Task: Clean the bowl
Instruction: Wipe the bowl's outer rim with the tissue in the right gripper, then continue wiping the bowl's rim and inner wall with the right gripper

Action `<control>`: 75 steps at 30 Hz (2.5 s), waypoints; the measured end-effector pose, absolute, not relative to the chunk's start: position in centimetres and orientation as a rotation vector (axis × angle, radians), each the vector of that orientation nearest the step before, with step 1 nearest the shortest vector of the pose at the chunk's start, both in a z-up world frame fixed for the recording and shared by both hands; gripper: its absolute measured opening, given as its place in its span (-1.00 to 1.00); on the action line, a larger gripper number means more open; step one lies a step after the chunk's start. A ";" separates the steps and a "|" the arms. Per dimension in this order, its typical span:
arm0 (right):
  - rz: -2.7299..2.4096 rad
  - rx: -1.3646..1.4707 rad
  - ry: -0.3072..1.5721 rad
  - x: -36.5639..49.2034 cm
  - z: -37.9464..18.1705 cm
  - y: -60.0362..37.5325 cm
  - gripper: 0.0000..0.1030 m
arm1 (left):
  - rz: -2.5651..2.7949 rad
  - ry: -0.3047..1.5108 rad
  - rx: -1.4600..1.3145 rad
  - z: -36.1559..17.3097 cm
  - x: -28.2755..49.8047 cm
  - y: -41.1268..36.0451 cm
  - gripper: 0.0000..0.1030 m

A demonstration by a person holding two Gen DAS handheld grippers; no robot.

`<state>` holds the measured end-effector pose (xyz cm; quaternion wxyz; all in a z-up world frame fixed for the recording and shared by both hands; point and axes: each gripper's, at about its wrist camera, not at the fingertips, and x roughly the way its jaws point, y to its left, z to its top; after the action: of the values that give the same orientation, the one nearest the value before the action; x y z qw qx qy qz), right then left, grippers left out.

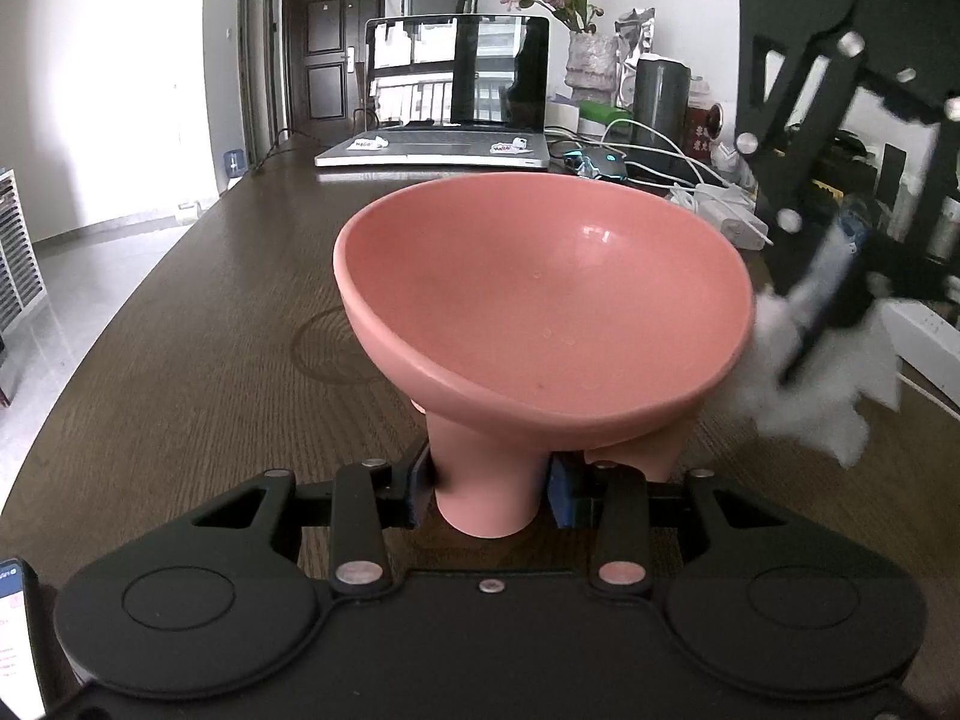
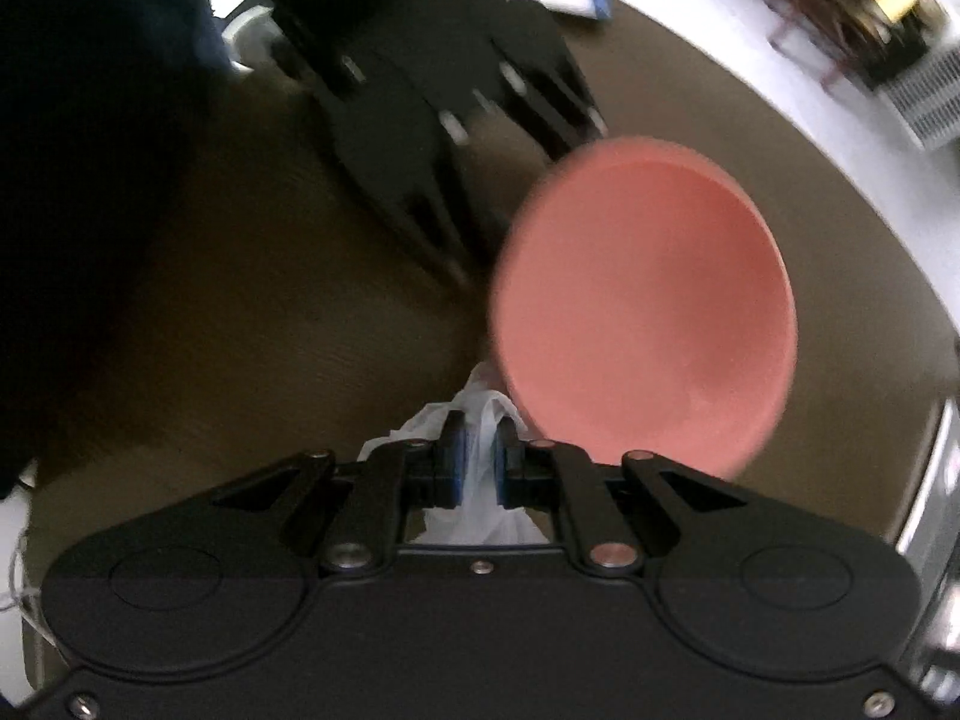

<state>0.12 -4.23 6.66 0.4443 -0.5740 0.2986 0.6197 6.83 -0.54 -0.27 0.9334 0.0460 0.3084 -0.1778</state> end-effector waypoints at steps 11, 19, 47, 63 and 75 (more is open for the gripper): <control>1.644 -1.373 0.597 -0.5 8.9 3.0 -0.82 | -0.361 0.630 0.105 0.0 6.9 -1.0 -0.27; 1.596 -1.356 0.541 2.7 7.6 7.2 -0.82 | -0.360 0.629 0.107 0.2 7.5 -1.2 -0.27; 1.232 -1.336 0.713 11.0 6.9 -3.2 -0.82 | -0.370 0.628 0.105 -0.3 6.8 -0.8 -0.27; 1.461 -1.435 0.784 2.4 5.8 -7.2 -0.83 | -0.369 0.627 0.109 -0.2 6.8 -0.8 -0.26; 1.674 -1.475 0.617 -1.4 8.1 -1.8 -0.83 | -0.369 0.627 0.108 -0.2 6.7 -0.9 -0.26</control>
<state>-1.39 -1.85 8.11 0.4018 -0.5835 0.2440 0.6622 6.73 -0.86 -0.22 0.9331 0.0526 0.3066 -0.1803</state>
